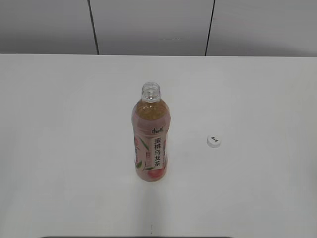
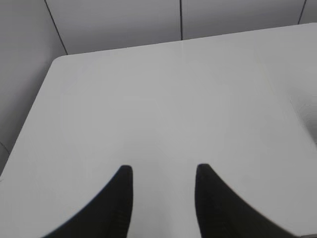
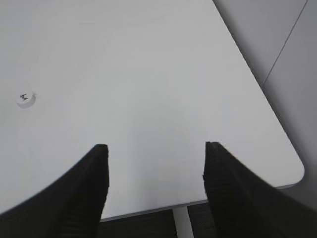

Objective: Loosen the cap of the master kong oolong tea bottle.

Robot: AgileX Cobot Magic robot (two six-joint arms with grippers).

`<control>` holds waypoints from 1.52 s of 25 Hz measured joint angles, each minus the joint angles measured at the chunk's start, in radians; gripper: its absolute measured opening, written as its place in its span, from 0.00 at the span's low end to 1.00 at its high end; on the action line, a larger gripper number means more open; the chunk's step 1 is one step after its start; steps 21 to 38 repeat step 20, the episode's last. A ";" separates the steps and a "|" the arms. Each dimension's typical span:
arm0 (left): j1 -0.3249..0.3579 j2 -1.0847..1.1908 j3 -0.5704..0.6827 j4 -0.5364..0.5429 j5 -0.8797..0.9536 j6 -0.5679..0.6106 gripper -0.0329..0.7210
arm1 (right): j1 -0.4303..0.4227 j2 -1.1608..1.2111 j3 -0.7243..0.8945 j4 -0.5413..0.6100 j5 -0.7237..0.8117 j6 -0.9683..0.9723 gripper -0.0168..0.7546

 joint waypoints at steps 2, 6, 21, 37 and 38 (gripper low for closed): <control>-0.048 0.000 0.000 0.000 0.000 0.000 0.39 | -0.026 0.000 0.000 0.000 -0.001 0.000 0.62; -0.109 0.000 0.000 0.000 0.000 0.000 0.39 | -0.050 0.000 0.000 0.000 -0.001 0.000 0.62; -0.025 0.000 0.000 0.000 0.000 0.000 0.39 | -0.082 0.000 0.000 0.000 -0.001 0.000 0.62; -0.025 0.000 0.000 0.000 0.000 0.000 0.39 | -0.082 0.000 0.000 0.000 -0.001 0.000 0.62; -0.025 0.000 0.000 0.000 0.000 0.000 0.39 | -0.082 0.000 0.000 0.000 -0.001 0.000 0.62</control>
